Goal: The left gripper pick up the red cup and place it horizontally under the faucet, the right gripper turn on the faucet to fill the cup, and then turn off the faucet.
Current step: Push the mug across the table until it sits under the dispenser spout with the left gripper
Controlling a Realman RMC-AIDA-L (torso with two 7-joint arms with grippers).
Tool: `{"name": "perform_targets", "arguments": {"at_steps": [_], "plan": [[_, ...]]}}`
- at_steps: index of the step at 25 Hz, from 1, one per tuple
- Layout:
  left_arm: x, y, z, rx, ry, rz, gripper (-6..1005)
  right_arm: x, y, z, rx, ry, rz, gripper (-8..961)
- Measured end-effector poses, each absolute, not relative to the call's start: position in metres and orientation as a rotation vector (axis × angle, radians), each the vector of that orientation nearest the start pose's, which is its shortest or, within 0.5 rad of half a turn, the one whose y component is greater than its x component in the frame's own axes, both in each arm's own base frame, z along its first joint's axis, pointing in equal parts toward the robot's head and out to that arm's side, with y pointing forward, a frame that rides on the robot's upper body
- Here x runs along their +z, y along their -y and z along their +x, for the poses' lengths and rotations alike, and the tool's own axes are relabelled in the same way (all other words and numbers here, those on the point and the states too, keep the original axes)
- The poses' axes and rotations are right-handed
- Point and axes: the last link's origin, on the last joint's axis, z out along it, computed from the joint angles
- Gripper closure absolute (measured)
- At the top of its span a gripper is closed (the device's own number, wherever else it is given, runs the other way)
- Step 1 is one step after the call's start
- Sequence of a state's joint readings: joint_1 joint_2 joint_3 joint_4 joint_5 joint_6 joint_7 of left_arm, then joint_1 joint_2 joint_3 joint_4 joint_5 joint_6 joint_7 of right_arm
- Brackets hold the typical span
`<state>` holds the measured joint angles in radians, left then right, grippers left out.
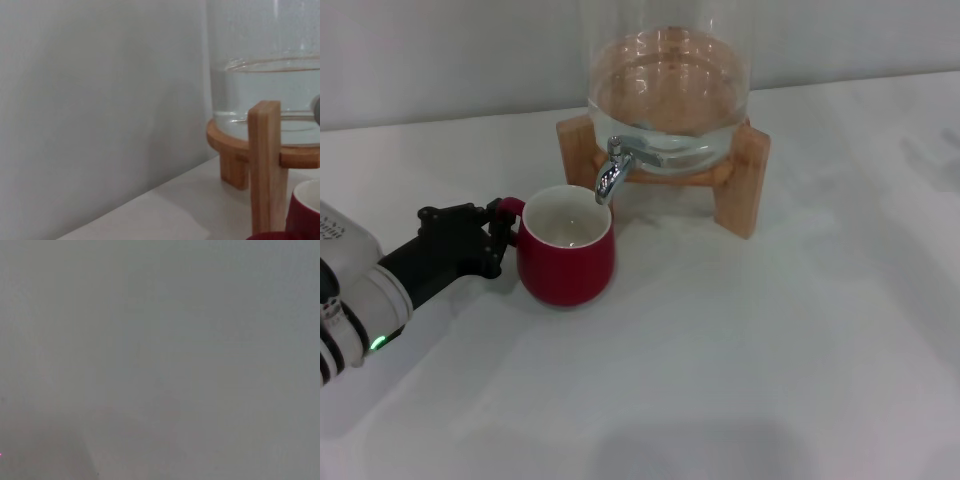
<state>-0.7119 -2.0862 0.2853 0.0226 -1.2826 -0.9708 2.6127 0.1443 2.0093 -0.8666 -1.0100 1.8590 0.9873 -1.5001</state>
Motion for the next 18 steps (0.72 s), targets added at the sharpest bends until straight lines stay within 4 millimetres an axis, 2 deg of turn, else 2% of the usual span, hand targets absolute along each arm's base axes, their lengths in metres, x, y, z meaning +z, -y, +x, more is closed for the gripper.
{"name": "perform_targets", "arguments": {"at_steps": [18], "plan": [[-0.099,-0.379,-0.244,-0.515,0.399,-2.408,896,0.153,-0.327,0.336,0.890,-0.883,-1.700,204]]}}
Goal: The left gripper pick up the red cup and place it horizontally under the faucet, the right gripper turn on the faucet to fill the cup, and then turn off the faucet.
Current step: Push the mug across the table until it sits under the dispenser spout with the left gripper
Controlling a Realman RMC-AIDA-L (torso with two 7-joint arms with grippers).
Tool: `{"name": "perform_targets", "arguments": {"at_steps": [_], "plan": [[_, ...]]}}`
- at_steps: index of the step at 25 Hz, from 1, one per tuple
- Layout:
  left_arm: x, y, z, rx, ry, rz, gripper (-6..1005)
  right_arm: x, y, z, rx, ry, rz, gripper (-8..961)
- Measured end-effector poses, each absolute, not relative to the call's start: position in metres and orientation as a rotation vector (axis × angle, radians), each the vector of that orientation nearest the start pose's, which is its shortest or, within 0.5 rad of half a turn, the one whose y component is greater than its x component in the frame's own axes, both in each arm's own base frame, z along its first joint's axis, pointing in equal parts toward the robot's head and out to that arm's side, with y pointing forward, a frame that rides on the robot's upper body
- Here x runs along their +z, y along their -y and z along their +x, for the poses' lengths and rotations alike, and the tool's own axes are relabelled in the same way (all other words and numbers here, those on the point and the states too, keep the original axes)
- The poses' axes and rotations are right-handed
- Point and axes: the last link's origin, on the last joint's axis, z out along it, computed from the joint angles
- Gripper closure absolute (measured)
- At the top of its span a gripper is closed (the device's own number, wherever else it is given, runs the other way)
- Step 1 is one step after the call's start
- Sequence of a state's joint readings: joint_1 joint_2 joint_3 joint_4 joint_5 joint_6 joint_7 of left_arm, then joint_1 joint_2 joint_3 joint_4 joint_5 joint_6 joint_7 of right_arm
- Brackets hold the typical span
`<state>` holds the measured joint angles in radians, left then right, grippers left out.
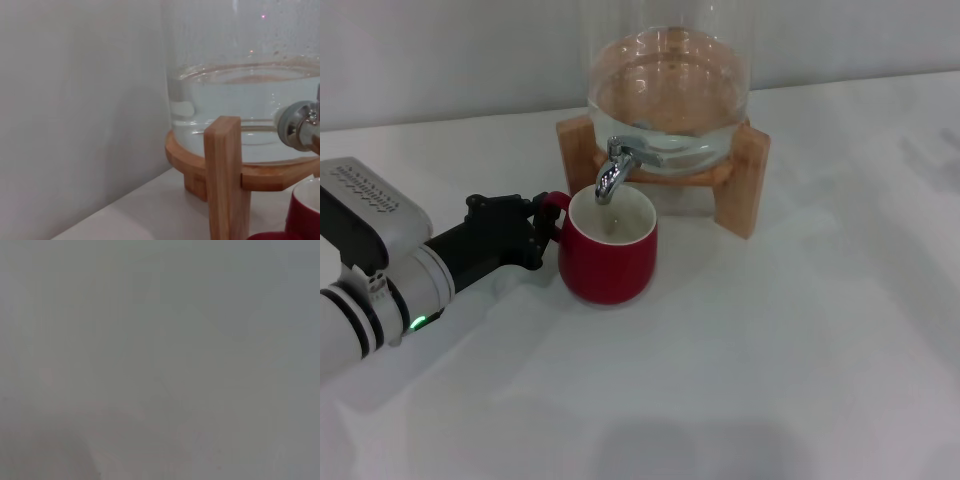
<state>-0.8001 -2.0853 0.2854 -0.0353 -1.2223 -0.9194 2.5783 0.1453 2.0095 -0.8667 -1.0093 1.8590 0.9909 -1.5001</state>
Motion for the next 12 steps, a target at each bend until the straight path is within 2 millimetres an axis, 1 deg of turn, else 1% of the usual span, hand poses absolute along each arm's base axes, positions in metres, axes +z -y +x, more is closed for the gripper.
{"name": "perform_targets", "arguments": {"at_steps": [12], "plan": [[-0.0979,-0.3809,-0.2443,-0.517,0.436,-2.408,896,0.1530,-0.3273,0.3357,0.890,-0.882,-1.700,203]]}}
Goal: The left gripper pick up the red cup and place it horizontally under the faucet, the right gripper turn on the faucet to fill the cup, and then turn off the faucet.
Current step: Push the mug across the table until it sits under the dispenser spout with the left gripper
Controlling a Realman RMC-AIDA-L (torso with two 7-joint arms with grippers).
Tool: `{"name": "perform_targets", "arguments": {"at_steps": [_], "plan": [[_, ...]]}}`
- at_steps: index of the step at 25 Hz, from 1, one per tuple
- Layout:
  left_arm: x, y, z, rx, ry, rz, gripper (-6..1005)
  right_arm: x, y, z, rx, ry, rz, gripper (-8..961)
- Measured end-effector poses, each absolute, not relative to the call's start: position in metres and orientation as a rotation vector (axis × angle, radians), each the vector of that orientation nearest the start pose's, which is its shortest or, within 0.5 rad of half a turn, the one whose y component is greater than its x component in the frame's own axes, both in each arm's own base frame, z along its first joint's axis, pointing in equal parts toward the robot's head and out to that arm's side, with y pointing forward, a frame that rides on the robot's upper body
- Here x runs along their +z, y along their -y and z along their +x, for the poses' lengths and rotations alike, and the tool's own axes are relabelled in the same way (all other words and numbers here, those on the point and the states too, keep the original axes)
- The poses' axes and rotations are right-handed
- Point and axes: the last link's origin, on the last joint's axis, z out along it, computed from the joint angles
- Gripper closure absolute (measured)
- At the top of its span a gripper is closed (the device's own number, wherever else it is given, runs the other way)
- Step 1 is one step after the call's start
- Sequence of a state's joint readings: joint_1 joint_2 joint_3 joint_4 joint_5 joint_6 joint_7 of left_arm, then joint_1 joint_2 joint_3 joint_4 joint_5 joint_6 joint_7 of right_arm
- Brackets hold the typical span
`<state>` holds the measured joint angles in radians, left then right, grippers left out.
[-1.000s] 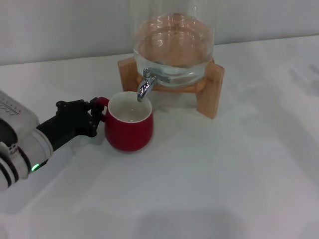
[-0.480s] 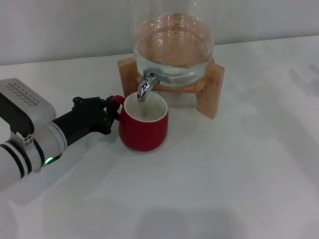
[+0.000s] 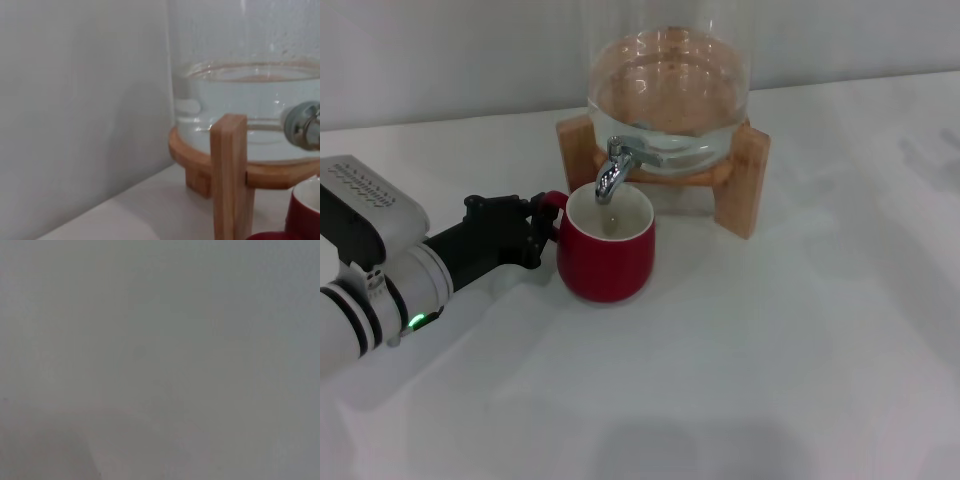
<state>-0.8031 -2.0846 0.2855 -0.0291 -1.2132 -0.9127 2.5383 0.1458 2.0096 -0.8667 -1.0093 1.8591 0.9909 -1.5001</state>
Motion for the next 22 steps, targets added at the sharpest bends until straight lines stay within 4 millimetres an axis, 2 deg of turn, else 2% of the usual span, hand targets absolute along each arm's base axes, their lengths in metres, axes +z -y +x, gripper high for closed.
{"name": "perform_targets", "arguments": {"at_steps": [10,22], "plan": [[-0.1022,-0.3812,-0.2492,-0.440,0.447,-2.435,896,0.1530,-0.3279,0.3351,0.891,-0.880,-1.701,204],[-0.1015,-0.3819,-0.2500,-0.436,0.475,-2.443,895,0.1509,-0.3289,0.3359,0.895,-0.890,-1.701,205]]}}
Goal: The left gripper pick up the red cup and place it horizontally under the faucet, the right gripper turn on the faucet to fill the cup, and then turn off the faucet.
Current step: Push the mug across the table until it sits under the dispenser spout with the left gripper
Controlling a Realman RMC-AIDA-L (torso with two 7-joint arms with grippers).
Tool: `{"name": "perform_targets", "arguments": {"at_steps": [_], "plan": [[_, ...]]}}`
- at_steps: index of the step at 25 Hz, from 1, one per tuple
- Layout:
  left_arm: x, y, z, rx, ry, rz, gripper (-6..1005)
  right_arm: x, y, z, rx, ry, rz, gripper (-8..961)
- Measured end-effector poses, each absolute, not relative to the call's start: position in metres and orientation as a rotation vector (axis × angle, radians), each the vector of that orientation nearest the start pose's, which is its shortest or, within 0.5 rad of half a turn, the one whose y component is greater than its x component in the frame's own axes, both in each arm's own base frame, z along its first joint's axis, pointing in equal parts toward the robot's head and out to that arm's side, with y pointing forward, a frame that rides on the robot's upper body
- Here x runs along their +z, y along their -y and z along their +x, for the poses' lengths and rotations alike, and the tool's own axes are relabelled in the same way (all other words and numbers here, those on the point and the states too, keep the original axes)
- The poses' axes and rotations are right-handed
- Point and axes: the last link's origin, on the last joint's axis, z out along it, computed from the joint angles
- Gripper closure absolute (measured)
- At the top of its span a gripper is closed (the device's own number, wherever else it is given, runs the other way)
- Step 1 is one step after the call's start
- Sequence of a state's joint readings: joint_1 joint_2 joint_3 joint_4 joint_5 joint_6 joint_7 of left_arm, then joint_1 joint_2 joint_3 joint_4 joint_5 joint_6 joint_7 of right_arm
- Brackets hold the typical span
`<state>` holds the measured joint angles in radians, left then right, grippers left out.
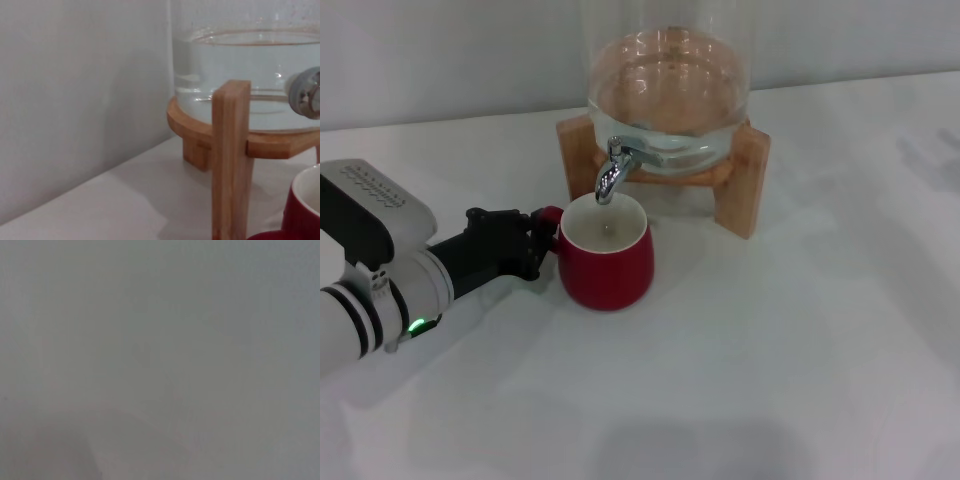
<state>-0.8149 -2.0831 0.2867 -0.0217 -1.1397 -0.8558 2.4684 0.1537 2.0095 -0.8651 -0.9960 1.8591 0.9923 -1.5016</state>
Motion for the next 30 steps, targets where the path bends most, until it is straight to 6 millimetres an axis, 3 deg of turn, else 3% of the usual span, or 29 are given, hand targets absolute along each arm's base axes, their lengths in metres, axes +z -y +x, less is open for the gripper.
{"name": "perform_targets", "arguments": {"at_steps": [11,30], "plan": [[-0.1032,-0.3835,-0.2491,-0.422,0.498,-2.447,899,0.1518,-0.3284,0.3354,0.902,-0.886,-1.704,203],[-0.0995,-0.3847,-0.2502,-0.451,0.514,-2.417,733,0.1521,-0.3279,0.3361,0.900,-0.887,-1.701,204]]}}
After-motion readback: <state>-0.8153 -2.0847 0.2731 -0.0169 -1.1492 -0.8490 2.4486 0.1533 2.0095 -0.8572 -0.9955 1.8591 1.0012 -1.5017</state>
